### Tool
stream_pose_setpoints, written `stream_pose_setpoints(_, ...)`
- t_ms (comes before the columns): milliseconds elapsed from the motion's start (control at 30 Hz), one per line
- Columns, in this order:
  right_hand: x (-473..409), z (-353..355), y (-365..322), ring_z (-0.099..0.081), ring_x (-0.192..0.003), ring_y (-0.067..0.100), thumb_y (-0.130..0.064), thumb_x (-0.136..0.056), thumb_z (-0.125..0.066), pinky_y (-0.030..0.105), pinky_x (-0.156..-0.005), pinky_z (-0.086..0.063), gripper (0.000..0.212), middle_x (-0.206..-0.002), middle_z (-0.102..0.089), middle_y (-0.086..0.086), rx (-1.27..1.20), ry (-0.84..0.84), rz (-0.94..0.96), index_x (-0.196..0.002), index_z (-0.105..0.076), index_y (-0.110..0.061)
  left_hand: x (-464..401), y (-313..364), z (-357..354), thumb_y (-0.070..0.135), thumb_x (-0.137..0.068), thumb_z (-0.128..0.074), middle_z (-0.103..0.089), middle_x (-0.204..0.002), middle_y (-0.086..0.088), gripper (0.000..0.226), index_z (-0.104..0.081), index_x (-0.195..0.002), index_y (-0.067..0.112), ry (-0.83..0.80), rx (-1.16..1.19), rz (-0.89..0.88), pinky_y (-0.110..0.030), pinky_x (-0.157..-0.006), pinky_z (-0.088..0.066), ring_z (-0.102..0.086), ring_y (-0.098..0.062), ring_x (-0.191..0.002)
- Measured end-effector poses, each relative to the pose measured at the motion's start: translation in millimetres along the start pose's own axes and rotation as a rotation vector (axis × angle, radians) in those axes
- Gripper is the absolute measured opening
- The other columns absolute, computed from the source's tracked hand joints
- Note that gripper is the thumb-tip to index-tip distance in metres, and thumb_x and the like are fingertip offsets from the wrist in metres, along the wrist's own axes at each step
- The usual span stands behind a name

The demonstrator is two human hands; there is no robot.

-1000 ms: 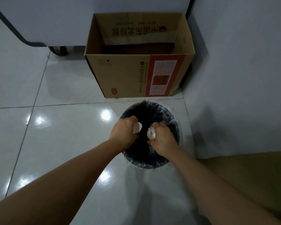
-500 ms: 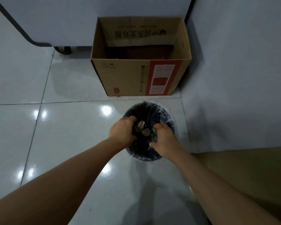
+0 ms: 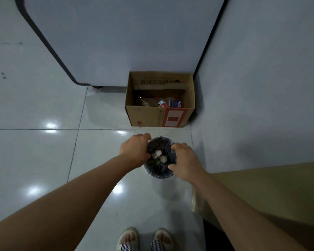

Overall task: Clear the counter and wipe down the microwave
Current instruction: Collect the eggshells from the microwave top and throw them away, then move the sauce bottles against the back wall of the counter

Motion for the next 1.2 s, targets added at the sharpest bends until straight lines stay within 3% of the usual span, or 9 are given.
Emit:
stream_pose_setpoints(233,65.8,111.7,-75.5,-0.040,-0.124,0.022,-0.023,-0.083,-0.067,0.032,-0.100,-0.039,0.057,-0.134,-0.040,0.005,0.046,0.008,0.072,-0.132,-0.039,-0.016,66.0,30.3,135.1,0.028,-0.079,-0.070,-0.060,-0.123,-0.003,0.054,-0.047,-0.128,0.025,0.085,-0.050,0.037,-0.038,-0.084,-0.054,-0.059,-0.024,-0.108)
stream_pose_setpoints(400,103.5,185.7,-130.9,-0.041,-0.121,0.023,-0.020,-0.080,-0.071,0.033,-0.099,-0.042,0.060,-0.132,-0.040,0.005,0.097,0.061,0.146,-0.132,-0.041,-0.017,115.4,45.4,214.8,0.026,-0.080,-0.069,-0.059,-0.119,-0.002,0.048,-0.049,-0.123,0.022,0.156,-0.067,0.055,-0.034,-0.080,-0.051,-0.057,-0.022,-0.105)
stream_pose_setpoints(567,135.1,245.4,-185.4,-0.038,-0.122,0.025,-0.016,-0.080,-0.068,0.038,-0.099,-0.042,0.063,-0.131,-0.039,0.008,0.190,0.091,0.245,-0.135,-0.037,-0.015,158.7,55.9,285.2,0.023,-0.081,-0.067,-0.056,-0.124,-0.002,0.045,-0.049,-0.123,0.022,0.204,-0.097,0.069,-0.036,-0.089,-0.050,-0.055,-0.023,-0.110)
stream_pose_setpoints(900,181.4,314.3,-277.2,-0.033,-0.127,0.028,-0.019,-0.082,-0.066,0.038,-0.104,-0.037,0.070,-0.139,-0.035,0.009,0.357,0.118,0.423,-0.141,-0.028,-0.013,233.1,54.7,395.6,0.025,-0.082,-0.068,-0.056,-0.123,-0.005,0.054,-0.044,-0.130,0.019,0.363,-0.147,0.159,-0.036,-0.092,-0.045,-0.054,-0.024,-0.111)
stream_pose_setpoints(1200,205.2,346.1,-332.6,-0.031,-0.129,0.030,-0.020,-0.083,-0.063,0.039,-0.106,-0.035,0.067,-0.140,-0.034,0.012,0.463,0.163,0.528,-0.140,-0.029,-0.012,279.7,34.5,440.1,0.029,-0.080,-0.069,-0.056,-0.124,-0.005,0.056,-0.045,-0.129,0.019,0.437,-0.135,0.249,-0.037,-0.093,-0.045,-0.051,-0.025,-0.113)
Point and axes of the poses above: each hand's wrist, its own x-axis away from the middle knuckle, its own z-axis out of the back of the hand, y = z × x, the point moved 7 cm from there along -x, towards the middle knuckle
